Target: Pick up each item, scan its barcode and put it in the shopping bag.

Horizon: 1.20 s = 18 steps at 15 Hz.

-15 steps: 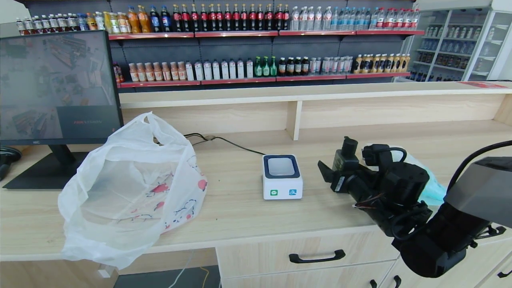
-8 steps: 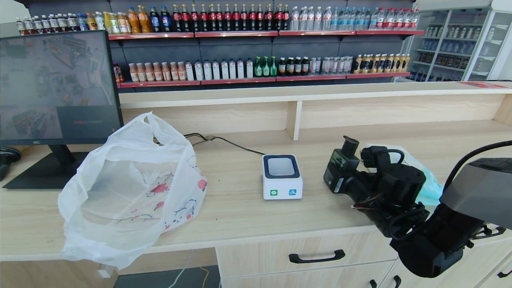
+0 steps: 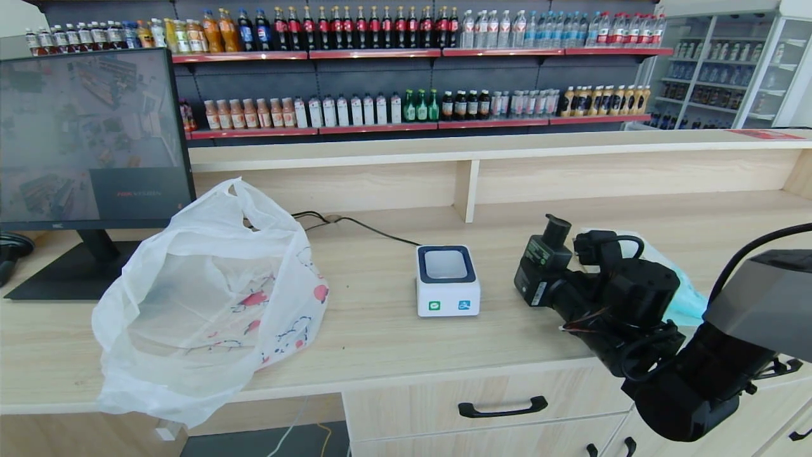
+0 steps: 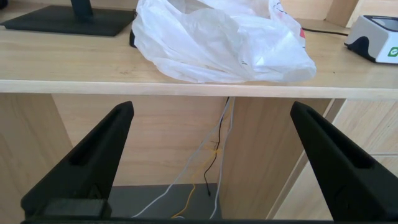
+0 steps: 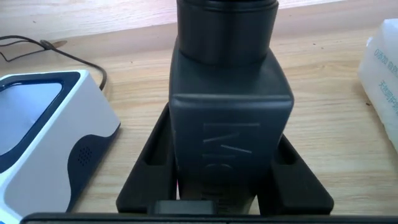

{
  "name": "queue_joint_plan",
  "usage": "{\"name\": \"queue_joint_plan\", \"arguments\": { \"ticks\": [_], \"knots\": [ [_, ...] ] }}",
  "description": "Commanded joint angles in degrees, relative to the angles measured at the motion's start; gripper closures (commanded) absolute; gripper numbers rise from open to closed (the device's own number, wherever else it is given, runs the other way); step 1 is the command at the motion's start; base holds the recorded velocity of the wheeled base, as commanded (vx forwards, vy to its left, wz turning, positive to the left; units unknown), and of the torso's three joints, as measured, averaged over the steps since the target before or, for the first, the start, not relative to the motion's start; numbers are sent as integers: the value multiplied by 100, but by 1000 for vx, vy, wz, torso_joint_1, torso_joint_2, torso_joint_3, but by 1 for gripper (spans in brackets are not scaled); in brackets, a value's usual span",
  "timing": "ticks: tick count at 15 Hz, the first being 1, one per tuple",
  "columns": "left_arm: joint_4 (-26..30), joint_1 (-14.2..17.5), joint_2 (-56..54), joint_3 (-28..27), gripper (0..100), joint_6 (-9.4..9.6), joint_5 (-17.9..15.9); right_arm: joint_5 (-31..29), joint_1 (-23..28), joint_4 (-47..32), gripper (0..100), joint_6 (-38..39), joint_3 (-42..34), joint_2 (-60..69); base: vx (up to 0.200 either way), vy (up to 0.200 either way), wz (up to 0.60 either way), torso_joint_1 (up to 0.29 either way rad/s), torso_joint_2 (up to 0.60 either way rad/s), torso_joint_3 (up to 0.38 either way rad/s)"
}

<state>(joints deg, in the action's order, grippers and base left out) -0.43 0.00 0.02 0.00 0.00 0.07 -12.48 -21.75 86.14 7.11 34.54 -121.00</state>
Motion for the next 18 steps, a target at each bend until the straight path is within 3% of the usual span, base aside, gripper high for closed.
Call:
{"name": "queue_joint_plan", "arguments": {
  "ticks": [1, 9, 13, 14, 18],
  "knots": [
    [-1, 0, -2, 0, 0, 0, 1, 0, -40, 8, 100, 1, -8, 51, 0, 0, 0, 0, 0, 0],
    [-1, 0, -2, 0, 0, 0, 1, 9, -453, 8, 100, -16, -650, 1070, 0, 0, 0, 0, 0, 0],
    [-1, 0, -2, 0, 0, 0, 1, 35, -471, 8, 100, -16, -1529, 2090, 0, 0, 0, 0, 0, 0],
    [-1, 0, -2, 0, 0, 0, 1, 62, -471, 8, 100, -25, -2197, 2758, 0, 0, 0, 0, 0, 0],
    [-1, 0, -2, 0, 0, 0, 1, 343, -444, 26, 100, -43, -2786, 3522, 0, 0, 0, 0, 0, 0]
  ]
}}
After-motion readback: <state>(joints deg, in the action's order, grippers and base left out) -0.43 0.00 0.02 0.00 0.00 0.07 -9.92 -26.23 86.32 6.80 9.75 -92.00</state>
